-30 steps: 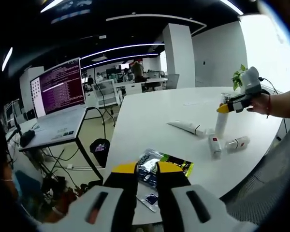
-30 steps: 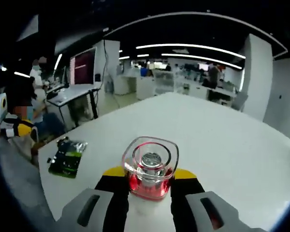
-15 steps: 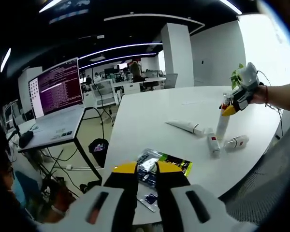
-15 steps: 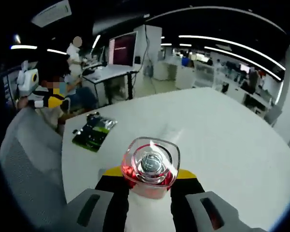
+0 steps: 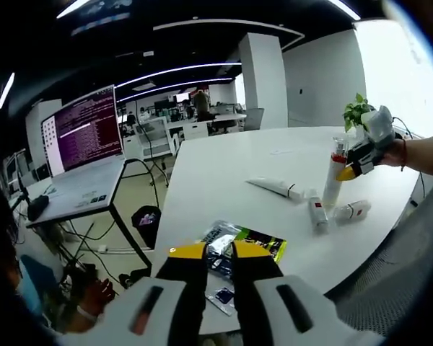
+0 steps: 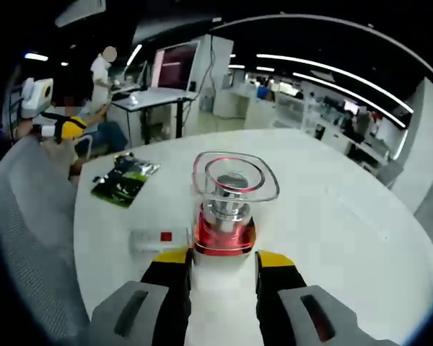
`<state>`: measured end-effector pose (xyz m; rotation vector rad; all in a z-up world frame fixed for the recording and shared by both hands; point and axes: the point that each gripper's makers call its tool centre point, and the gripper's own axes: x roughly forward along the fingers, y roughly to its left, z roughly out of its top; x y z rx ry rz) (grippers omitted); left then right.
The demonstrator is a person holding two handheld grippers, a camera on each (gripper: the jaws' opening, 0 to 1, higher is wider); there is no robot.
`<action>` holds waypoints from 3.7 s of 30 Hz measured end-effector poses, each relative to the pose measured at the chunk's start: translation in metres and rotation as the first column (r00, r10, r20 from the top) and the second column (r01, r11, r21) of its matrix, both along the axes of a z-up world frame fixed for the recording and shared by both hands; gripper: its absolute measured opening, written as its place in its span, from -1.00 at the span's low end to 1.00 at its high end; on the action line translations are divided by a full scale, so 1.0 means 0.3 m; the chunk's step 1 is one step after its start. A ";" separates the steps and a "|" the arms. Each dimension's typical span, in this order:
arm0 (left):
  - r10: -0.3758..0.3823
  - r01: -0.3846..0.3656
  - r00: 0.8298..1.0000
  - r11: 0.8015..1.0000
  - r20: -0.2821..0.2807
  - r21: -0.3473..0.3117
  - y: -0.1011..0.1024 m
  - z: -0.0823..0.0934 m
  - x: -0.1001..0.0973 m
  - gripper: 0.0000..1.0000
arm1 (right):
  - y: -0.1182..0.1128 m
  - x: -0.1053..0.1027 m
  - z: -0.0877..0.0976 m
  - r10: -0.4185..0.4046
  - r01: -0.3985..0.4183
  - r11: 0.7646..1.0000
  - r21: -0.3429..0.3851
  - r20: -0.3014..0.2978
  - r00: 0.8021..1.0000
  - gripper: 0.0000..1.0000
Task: Arrange the skincare products in the storage area until every visible bottle or jar stands upright without overlapping.
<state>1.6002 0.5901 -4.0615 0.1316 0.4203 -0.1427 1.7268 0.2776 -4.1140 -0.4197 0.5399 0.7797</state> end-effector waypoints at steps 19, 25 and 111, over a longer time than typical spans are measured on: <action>-0.007 0.007 1.000 1.000 -0.002 -0.003 -0.002 -0.004 0.002 -0.85 | -0.004 0.009 0.021 -0.181 0.180 0.974 0.136 -0.008 0.984 -0.29; -0.010 0.010 1.000 1.000 -0.005 0.001 -0.003 -0.007 0.002 -0.85 | 0.010 0.076 0.017 -0.331 0.333 0.923 0.194 -0.044 0.943 -0.23; -0.005 0.005 1.000 1.000 0.016 0.029 0.013 -0.003 0.001 -0.93 | -0.008 -0.257 -0.276 0.019 -0.178 0.899 -0.400 -0.372 0.928 -0.48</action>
